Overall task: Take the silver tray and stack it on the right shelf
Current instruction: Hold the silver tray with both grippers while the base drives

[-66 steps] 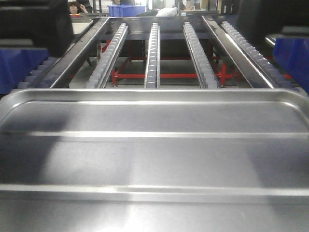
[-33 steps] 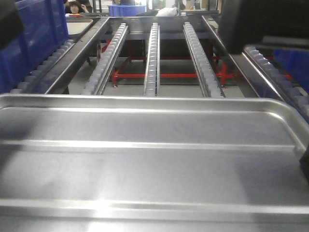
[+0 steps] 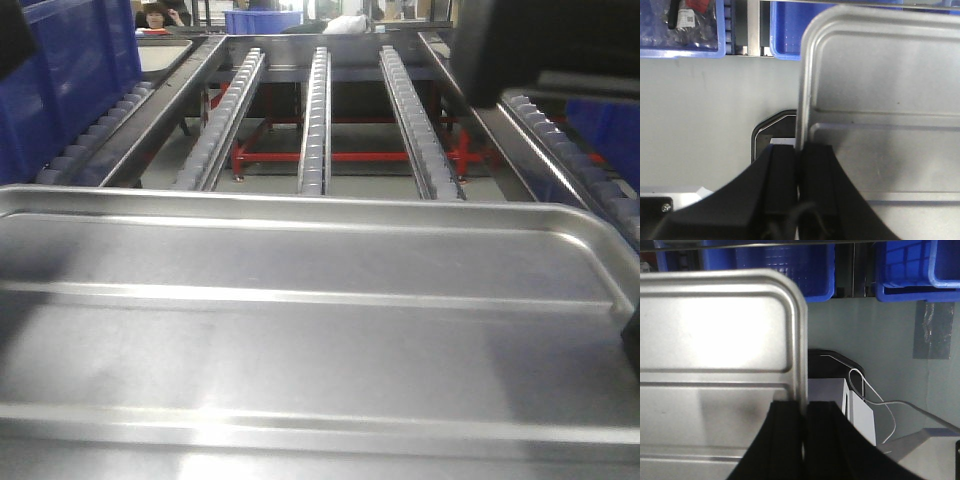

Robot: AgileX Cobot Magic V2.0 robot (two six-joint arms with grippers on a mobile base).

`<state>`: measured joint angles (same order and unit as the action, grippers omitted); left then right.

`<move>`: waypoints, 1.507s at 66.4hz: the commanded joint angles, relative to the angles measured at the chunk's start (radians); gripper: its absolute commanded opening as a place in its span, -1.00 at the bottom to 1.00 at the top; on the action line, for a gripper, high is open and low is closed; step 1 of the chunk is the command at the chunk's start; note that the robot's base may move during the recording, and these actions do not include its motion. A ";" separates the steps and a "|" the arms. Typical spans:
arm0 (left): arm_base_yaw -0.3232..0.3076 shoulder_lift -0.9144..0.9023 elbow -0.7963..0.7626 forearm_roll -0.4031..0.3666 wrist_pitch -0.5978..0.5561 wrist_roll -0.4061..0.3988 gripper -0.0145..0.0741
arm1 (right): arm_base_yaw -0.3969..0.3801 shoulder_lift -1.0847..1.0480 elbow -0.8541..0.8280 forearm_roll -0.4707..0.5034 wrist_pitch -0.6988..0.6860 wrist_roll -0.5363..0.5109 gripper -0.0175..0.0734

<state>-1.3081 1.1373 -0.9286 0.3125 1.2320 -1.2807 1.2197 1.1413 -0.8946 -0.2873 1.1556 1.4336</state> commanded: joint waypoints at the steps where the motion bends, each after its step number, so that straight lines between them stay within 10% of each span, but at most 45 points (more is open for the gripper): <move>1: -0.011 -0.022 -0.022 0.025 0.028 0.015 -0.87 | 0.002 -0.023 -0.025 -0.034 -0.002 0.004 -0.49; 100: -0.011 -0.022 -0.022 0.023 0.104 0.013 -0.87 | 0.002 -0.023 -0.025 -0.034 0.007 0.004 -0.49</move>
<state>-1.3081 1.1373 -0.9286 0.3125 1.2259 -1.2732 1.2197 1.1413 -0.8946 -0.2851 1.1663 1.4374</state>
